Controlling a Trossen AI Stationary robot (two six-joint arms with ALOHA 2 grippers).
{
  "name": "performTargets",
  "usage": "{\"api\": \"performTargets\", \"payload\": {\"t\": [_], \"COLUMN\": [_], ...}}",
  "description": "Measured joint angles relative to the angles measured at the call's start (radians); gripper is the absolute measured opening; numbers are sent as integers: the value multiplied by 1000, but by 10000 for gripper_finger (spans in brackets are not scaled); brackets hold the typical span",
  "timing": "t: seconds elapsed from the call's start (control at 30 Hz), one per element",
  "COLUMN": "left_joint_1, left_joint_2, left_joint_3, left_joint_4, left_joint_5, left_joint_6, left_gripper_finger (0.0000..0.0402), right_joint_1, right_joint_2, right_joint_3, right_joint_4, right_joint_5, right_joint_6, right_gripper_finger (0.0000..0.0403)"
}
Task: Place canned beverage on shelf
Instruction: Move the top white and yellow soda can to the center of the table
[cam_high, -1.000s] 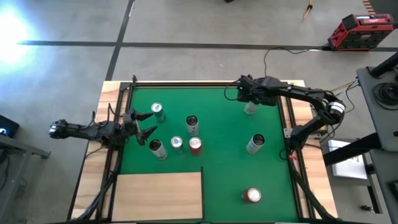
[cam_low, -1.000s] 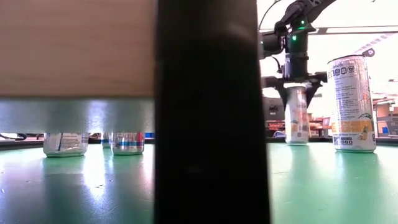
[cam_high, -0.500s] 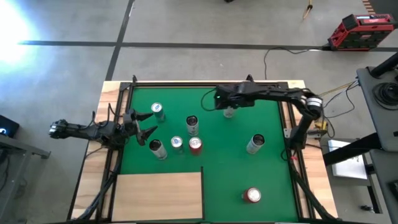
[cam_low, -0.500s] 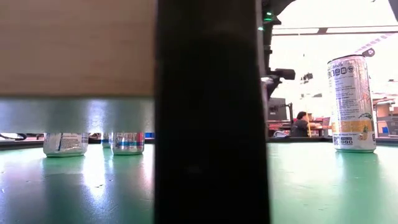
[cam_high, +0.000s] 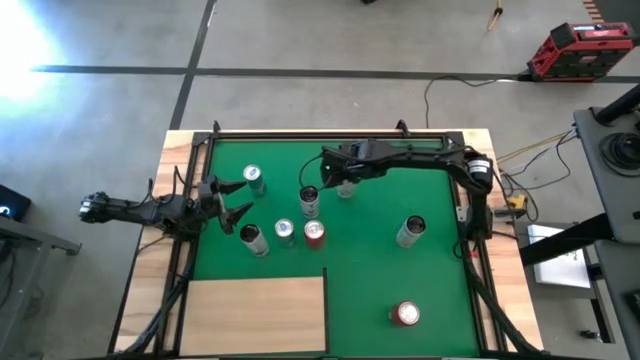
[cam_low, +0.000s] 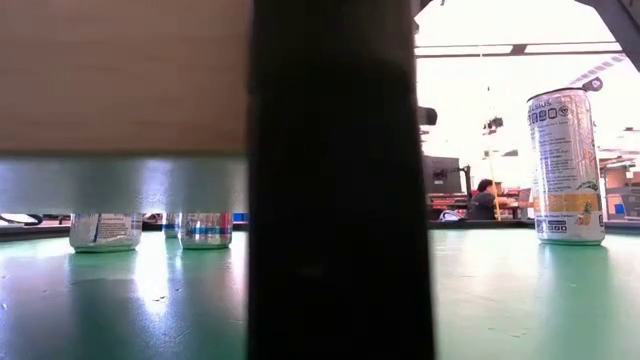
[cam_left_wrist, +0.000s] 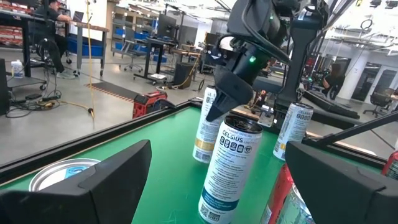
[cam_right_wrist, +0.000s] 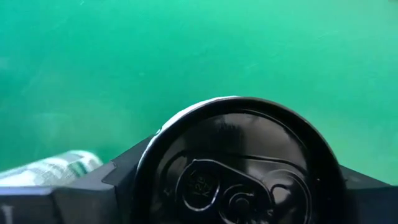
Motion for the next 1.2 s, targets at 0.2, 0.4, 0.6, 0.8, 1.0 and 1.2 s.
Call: {"api": "performTargets", "payload": {"t": [0.2,0.4,0.6,0.8,1.0,1.2], "left_joint_1": [0,0,0,0,0,0], "left_joint_2": [0,0,0,0,0,0], "left_joint_3": [0,0,0,0,0,0], "left_joint_4": [0,0,0,0,0,0], "left_joint_5": [0,0,0,0,0,0], "left_joint_6": [0,0,0,0,0,0], "left_gripper_finger": [355,355,355,355,355,355], "right_joint_1": [40,61,64,64,65,74], "right_joint_2": [20,21,40,53,54,55], "right_joint_3": [26,30,29,29,29,28], "right_joint_4": [0,12,19,48,60,58], "right_joint_5": [-14,-11,-84,-90,-88,-88], "right_joint_6": [-41,-130,-236,-244,-237,-241], "right_gripper_finger": [259,257,263,264,265,293]}}
